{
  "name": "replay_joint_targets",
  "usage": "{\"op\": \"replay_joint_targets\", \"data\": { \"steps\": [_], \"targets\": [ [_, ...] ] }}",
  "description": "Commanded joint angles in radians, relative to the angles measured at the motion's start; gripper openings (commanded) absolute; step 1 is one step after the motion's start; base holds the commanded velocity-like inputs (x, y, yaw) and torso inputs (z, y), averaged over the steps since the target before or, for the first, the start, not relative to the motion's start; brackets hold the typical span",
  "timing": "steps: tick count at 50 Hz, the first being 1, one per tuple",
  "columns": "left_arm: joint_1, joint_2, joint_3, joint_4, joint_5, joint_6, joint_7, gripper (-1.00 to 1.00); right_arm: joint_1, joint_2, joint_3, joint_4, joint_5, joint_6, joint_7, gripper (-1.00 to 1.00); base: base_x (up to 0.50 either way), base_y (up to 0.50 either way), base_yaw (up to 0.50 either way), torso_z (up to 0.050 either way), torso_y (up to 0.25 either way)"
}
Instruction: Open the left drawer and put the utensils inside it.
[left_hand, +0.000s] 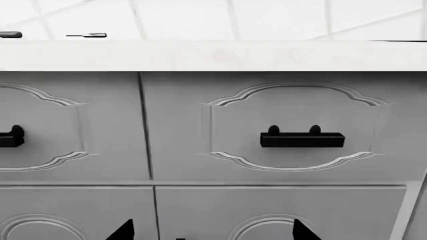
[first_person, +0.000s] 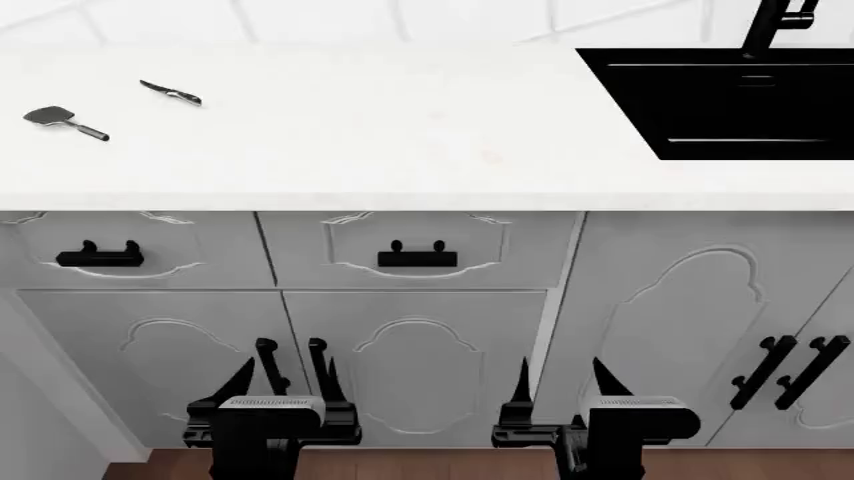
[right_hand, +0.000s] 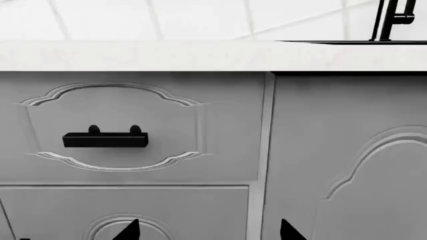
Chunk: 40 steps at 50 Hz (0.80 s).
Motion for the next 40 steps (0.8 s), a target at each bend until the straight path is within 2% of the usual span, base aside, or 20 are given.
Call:
{"op": "replay_joint_targets", "data": {
  "steps": [1, 2, 3, 7, 40],
  "targets": [
    [0.002, -0.018, 0.024, -0.004, -0.021, 0.012, -0.005, 1.00, 0.012, 0.018, -0.024, 0.009, 0.003, 0.044, 0.021, 1.00, 0.00, 0.00, 0.00, 0.000, 0.000],
    [0.008, -0.024, 0.029, 0.005, -0.064, 0.014, 0.027, 1.00, 0.008, 0.025, -0.029, 0.009, 0.044, 0.030, -0.014, 1.00, 0.00, 0.00, 0.00, 0.000, 0.000],
    [-0.004, -0.024, 0.033, -0.005, -0.042, -0.024, -0.007, 1.00, 0.008, 0.029, -0.027, 0.008, 0.055, 0.035, -0.011, 1.00, 0.00, 0.00, 0.00, 0.050, 0.000],
    [-0.002, -0.036, 0.044, -0.002, -0.068, -0.003, -0.011, 1.00, 0.012, 0.030, -0.021, 0.042, 0.067, -0.001, 0.029, 1.00, 0.00, 0.29, 0.00, 0.050, 0.000],
    [-0.004, -0.084, 0.084, -0.008, -0.136, -0.002, -0.066, 1.00, 0.025, 0.080, -0.102, 0.058, 0.120, 0.021, 0.075, 1.00, 0.00, 0.00, 0.50, 0.050, 0.000]
  ]
}}
